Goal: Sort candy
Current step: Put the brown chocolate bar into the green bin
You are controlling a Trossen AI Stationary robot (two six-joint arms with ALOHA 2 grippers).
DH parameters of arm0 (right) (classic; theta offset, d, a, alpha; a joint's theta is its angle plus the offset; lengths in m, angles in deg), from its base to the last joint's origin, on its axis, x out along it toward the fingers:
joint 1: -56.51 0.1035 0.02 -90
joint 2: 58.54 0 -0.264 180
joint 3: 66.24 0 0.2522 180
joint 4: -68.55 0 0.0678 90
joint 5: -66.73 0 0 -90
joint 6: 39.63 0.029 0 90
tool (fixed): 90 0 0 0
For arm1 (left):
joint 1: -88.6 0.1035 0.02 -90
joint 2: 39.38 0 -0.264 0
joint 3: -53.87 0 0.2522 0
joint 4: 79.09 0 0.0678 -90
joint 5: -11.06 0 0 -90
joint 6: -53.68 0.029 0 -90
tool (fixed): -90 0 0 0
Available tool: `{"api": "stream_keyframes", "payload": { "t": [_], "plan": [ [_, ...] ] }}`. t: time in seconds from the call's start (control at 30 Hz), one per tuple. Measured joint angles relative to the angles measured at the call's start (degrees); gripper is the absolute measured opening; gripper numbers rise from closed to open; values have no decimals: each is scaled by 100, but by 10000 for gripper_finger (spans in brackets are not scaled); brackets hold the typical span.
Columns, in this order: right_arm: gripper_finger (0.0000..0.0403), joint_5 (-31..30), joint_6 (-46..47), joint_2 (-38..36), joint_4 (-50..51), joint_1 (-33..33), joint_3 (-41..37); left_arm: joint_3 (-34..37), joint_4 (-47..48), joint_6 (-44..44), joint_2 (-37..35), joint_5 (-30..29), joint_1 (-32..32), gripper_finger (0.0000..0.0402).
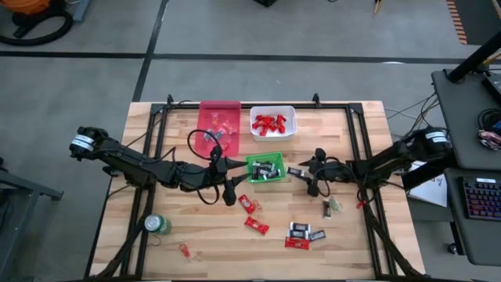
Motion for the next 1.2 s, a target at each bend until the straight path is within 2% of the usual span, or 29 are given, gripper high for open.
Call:
{"api": "stream_keyframes", "payload": {
  "t": [0.2,0.57,0.67,0.87,0.97,1.2],
  "plan": [
    [228,-2,-238,1055,-1317,-51,-12,0,-29,2,0,0,0,161],
    [218,158,-153,2557,-2723,-332,-12,0,-34,2,0,0,0,161],
    [187,330,-23,2807,-2820,-409,-12,0,-34,2,0,0,0,161],
    [84,562,-24,3141,-2836,-446,-5,0,-52,1,0,0,0,161],
    [46,571,-53,3181,-2879,-452,13,0,-64,1,0,-1,1,161],
    [35,623,-37,3025,-2833,-450,4,0,-72,0,0,0,0,161]
  ]
}}
